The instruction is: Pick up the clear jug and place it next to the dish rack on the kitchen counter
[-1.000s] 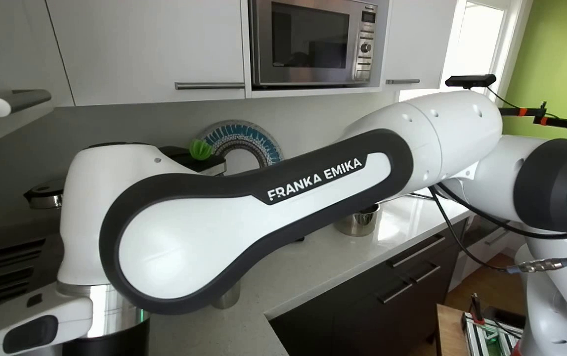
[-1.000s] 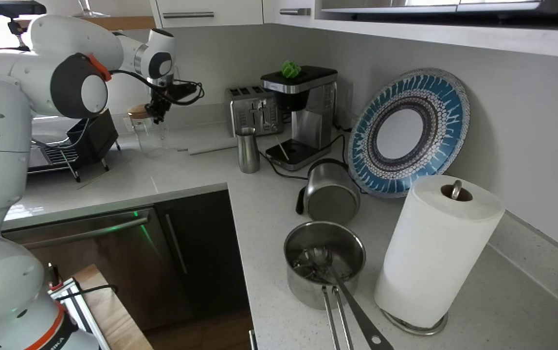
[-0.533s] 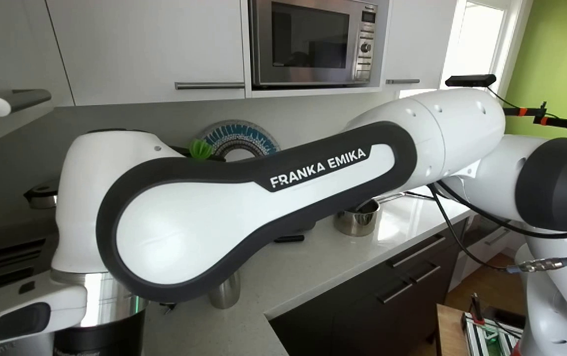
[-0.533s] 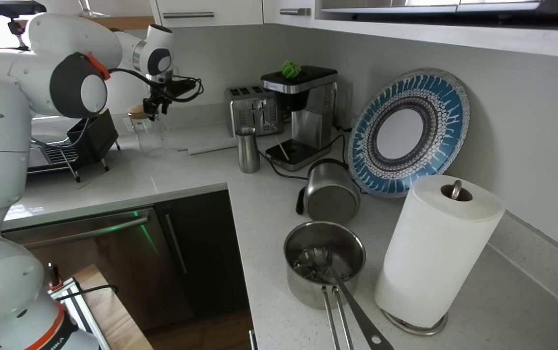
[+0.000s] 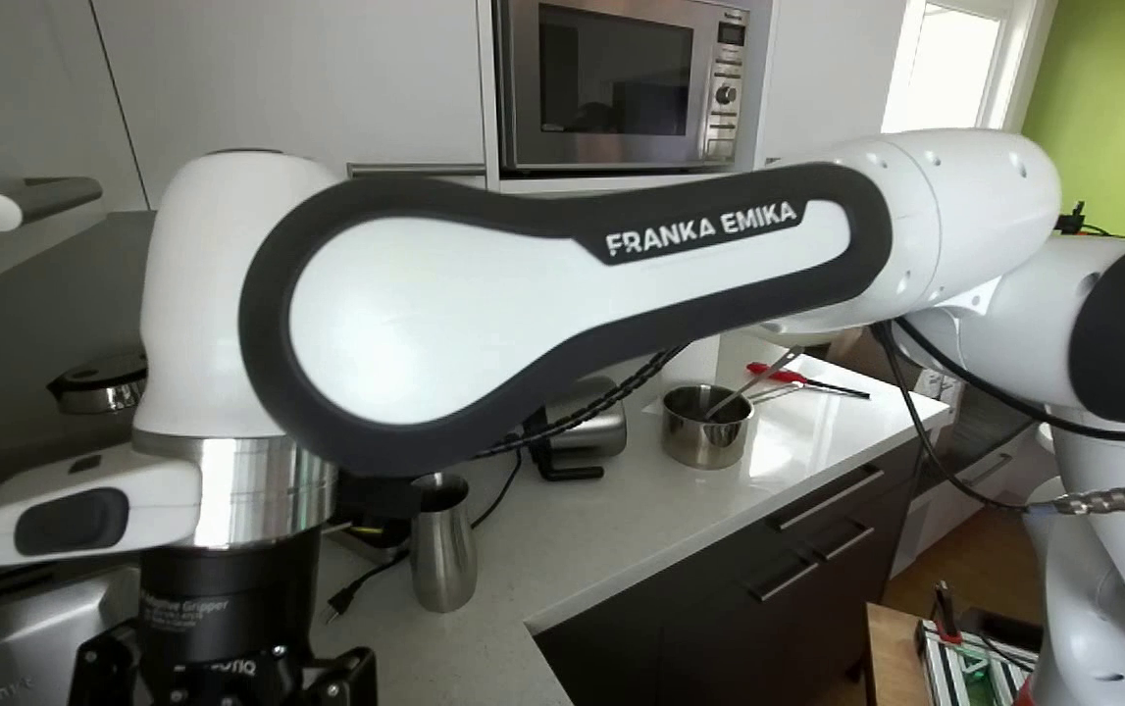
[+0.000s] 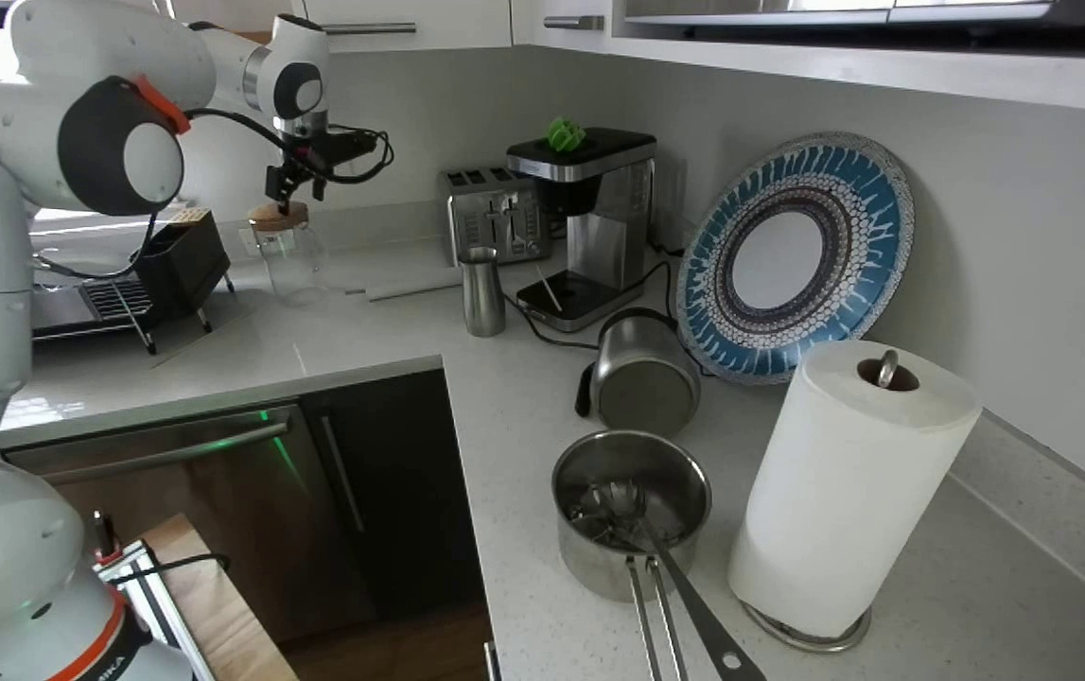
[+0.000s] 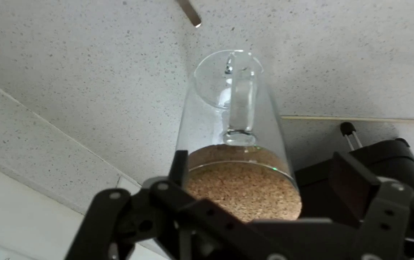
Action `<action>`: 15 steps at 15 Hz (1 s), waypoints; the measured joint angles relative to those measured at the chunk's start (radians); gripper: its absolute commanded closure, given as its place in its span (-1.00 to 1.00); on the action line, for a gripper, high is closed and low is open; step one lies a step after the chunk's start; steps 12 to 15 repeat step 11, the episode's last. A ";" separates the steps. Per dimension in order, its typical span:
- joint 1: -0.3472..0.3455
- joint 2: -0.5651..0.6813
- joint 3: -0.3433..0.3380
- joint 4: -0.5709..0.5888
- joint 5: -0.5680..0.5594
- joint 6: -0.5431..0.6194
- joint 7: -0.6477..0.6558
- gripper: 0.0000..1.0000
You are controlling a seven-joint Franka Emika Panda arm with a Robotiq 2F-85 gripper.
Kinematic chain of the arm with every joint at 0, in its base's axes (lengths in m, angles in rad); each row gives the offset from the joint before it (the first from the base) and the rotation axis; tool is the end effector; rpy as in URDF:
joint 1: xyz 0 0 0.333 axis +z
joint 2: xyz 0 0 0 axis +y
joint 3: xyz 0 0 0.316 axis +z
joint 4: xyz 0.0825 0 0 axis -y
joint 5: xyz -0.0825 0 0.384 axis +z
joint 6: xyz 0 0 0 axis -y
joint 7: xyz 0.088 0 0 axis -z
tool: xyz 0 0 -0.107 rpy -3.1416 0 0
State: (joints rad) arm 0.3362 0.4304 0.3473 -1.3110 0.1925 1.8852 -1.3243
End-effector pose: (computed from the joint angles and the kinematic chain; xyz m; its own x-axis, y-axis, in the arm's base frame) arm 0.5618 0.4139 0.5260 -0.3328 0.8742 0.3535 0.9411 0.3316 0.0660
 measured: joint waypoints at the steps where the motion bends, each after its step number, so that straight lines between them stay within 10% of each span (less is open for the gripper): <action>1: -0.003 -0.028 -0.009 -0.017 -0.007 -0.032 0.034 -1.00; 15: -0.098 -0.453 -0.111 -0.410 -0.043 -0.282 0.322 -1.00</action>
